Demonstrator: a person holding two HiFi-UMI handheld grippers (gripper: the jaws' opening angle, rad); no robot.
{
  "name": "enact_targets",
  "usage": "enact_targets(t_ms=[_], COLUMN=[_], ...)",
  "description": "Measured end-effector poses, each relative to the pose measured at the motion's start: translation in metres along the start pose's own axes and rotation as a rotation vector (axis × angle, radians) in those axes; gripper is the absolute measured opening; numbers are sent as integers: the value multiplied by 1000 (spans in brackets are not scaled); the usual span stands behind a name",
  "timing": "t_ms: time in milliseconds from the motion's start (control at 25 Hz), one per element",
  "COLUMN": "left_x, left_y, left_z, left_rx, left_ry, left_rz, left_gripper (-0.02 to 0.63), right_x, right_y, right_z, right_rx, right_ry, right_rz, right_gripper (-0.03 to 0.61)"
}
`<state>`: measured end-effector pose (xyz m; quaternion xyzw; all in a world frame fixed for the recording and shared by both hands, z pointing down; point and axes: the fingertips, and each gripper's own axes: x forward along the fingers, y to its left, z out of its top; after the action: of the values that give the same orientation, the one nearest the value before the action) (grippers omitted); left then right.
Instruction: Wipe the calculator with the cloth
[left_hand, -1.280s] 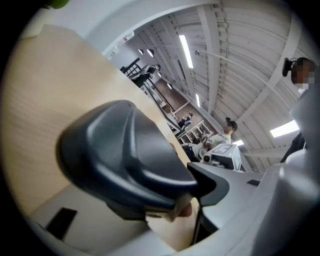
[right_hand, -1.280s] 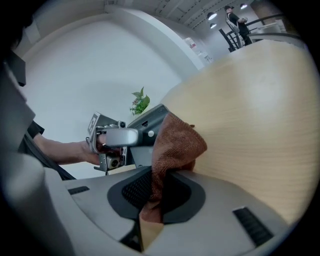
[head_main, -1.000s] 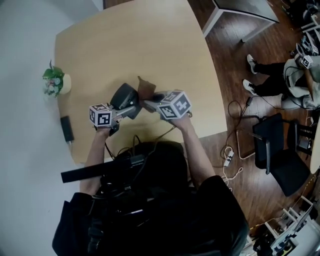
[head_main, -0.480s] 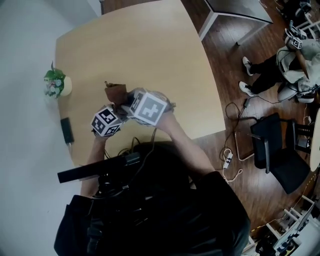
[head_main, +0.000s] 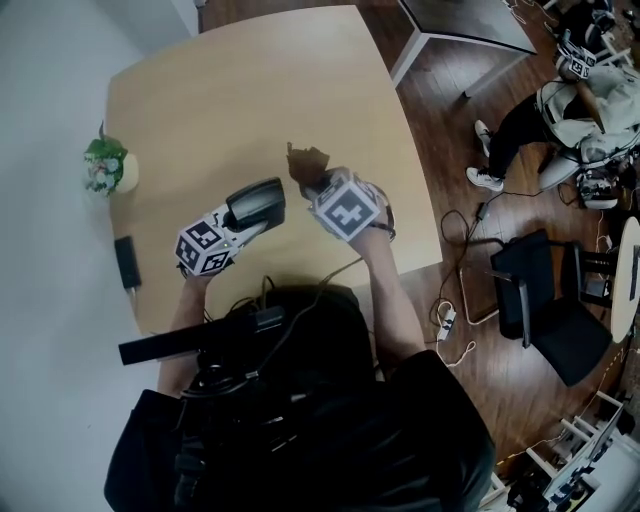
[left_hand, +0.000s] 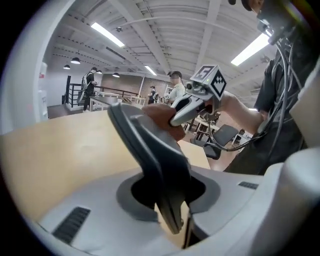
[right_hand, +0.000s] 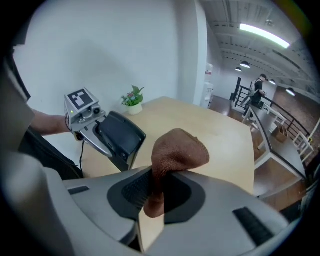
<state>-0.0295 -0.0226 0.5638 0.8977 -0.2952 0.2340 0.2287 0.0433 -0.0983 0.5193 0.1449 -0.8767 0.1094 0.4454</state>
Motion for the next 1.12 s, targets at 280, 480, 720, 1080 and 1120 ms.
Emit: enact_targets(t_ms=[280,480,720,1080,1120], left_x=[8,6,-12,-16,-15], left_y=[2,-6,2,7,9], left_z=[-5,2,6,-1,-4], left_rx=[116,169,142,105,110], left_ry=[84,96,27,1,10], left_rz=[43,80,119,112,113], left_gripper=[89,86,86,84,84], right_x=[-21,0,2,-11,-16], right_y=[112,140,84,18,35], right_z=[93,92,65,10,28], right_rx=[-87,-199,-79,80,59], right_ry=[-255,-175,-146,-87,-134], right_rz=[308,308,207,31,68], right_gripper=[52,54,52,51,52])
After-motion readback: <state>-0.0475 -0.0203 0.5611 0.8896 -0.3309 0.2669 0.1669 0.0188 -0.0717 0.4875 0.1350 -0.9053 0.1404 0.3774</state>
